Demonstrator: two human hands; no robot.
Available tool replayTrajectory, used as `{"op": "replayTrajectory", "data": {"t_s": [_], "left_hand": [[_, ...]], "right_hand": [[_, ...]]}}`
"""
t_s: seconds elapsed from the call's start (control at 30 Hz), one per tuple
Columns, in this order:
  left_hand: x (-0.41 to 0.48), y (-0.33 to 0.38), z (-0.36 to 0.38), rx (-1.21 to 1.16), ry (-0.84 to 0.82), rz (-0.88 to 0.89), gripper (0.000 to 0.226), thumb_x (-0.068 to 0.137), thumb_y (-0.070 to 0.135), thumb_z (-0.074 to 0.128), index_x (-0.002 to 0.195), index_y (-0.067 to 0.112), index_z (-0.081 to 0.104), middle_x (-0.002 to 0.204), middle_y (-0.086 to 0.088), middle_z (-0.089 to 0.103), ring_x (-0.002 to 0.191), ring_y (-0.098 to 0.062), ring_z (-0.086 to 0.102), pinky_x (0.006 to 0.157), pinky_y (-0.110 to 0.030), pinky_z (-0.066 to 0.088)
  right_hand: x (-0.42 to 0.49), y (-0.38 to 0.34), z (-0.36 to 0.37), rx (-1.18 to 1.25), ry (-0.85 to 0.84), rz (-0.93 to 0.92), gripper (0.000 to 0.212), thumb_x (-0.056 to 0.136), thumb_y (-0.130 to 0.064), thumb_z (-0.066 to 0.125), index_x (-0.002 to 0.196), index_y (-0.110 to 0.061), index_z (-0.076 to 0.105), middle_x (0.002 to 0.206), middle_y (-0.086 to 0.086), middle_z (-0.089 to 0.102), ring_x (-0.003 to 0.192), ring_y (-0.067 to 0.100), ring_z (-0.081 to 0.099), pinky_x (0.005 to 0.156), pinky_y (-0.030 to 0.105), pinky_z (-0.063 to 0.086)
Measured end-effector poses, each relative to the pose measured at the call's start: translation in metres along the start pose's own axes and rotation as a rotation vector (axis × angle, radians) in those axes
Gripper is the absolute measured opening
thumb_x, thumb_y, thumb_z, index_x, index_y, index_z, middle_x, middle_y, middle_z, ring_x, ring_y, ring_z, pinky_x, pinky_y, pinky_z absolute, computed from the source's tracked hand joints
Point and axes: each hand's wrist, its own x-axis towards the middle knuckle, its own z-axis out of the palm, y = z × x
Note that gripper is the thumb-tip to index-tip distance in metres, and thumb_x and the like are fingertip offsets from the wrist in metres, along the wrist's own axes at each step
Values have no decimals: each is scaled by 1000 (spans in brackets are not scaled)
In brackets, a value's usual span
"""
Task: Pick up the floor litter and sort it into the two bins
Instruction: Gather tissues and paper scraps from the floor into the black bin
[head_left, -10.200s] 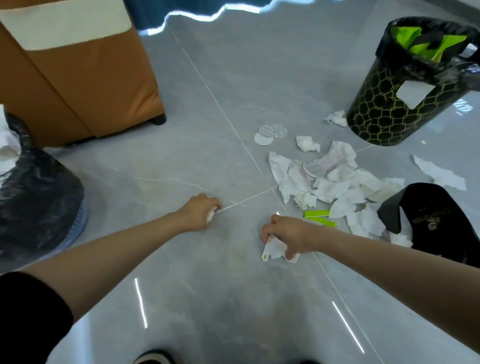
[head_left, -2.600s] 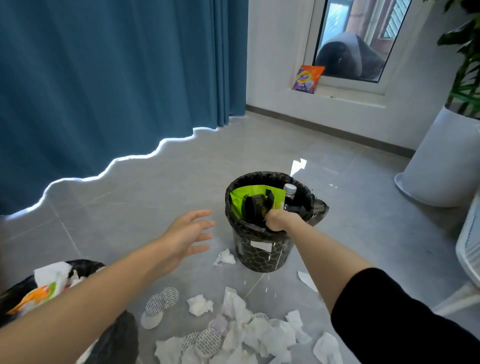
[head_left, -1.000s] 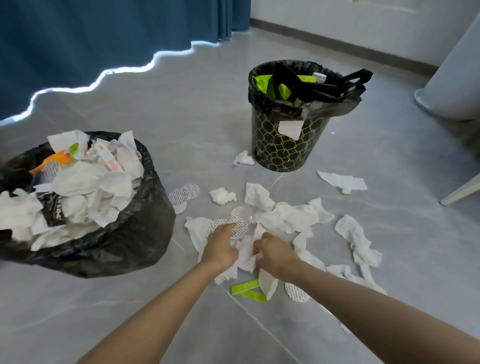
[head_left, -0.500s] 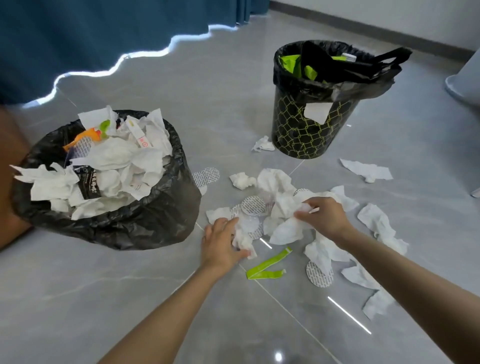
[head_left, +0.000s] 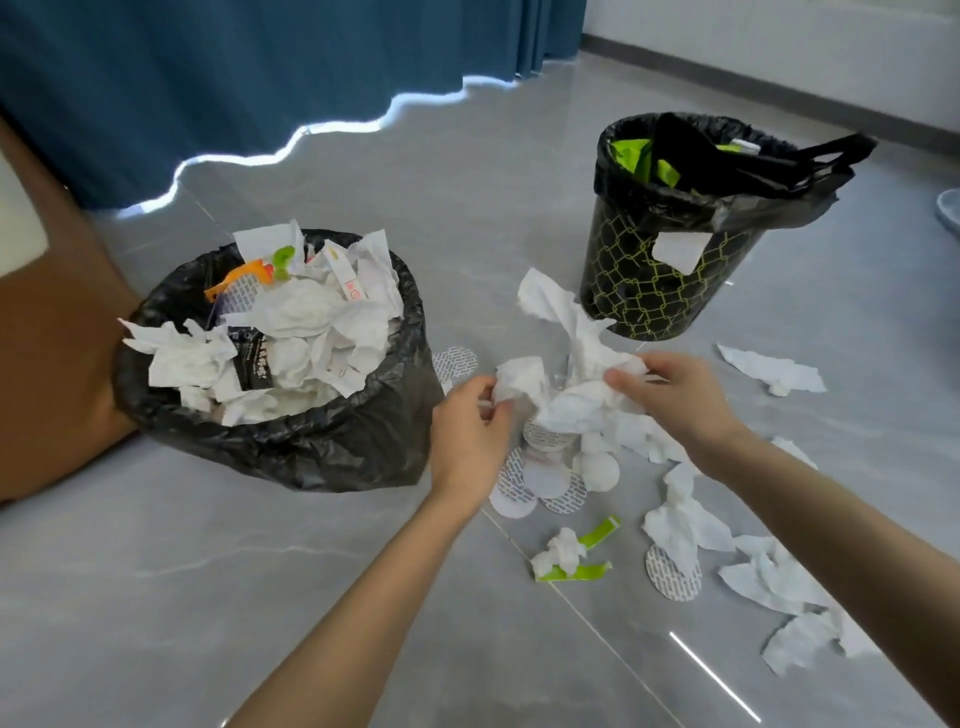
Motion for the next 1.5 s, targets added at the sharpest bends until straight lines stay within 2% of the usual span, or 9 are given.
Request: {"op": "replayTrajectory", "data": {"t_s": [0.33,0.53,0.67,0.73,0.8,0.9,1.17,1.33,1.5], "left_hand": [[27,64,-103,-171,308,106,24,93,21,53,116,19,57,88,15,61,76,1,61,65,-10,47],[35,40,-171,99,492,90,5,94,23,51,91,24,56,76,19,54,69,5,52,59,-8,37],[36,9,-195,390,504,83,17,90,12,49,73,14,46,71,3,48,69,-17,47,56,-24,29],[34,4,-199,406,493,25,15,90,5,44,100,8,54,93,-7,54,89,-25,50,67,-28,35],[31,10,-199,320,485,-23,56,89,1,41,143,10,28,125,-9,49,114,-24,44,87,-31,40],[33,20,-198,272,503,64,69,90,1,36,150,19,7,154,-2,22,141,-17,19,114,-28,18],[51,5,-176,523,-31,1,55,98,48,21,147,43,-4,158,-2,-10,144,-30,-17,118,-44,-3],[58,-16,-162,676,-125,-27,50,99,46,17,146,45,0,158,-2,-10,143,-37,-12,116,-50,-1],[72,-37,-156,783,-328,-144,49,102,38,17,147,44,-2,157,-3,-16,141,-43,-16,114,-56,4]], "right_hand": [[13,-120,51,240,-59,-257,6,85,-18,68,80,-19,71,70,-4,66,64,3,58,62,18,48],[24,-168,129,169,-214,-334,11,82,-17,69,76,-8,71,69,0,63,65,8,54,64,25,45],[22,-172,165,-56,-284,-475,14,81,-16,63,70,-10,66,69,6,63,60,4,46,60,23,38],[19,-170,170,-132,-269,-532,9,83,-17,62,87,-20,69,79,-7,62,63,0,49,60,17,39],[14,-168,168,-136,-267,-543,31,84,-18,63,113,-30,62,93,-12,60,75,-2,52,65,9,39],[11,-161,162,-78,-260,-551,42,84,-15,63,121,-32,54,98,-10,59,85,3,53,71,8,39],[9,-140,151,-219,-269,-593,34,95,-18,50,129,-23,54,124,-6,57,101,8,53,87,12,36],[7,-129,149,-307,-245,-610,35,95,-15,49,130,-19,54,131,-3,54,107,12,56,83,5,28],[8,-115,151,-378,-289,-595,41,97,-18,46,137,-18,45,135,-2,51,111,16,55,93,18,37]]}}
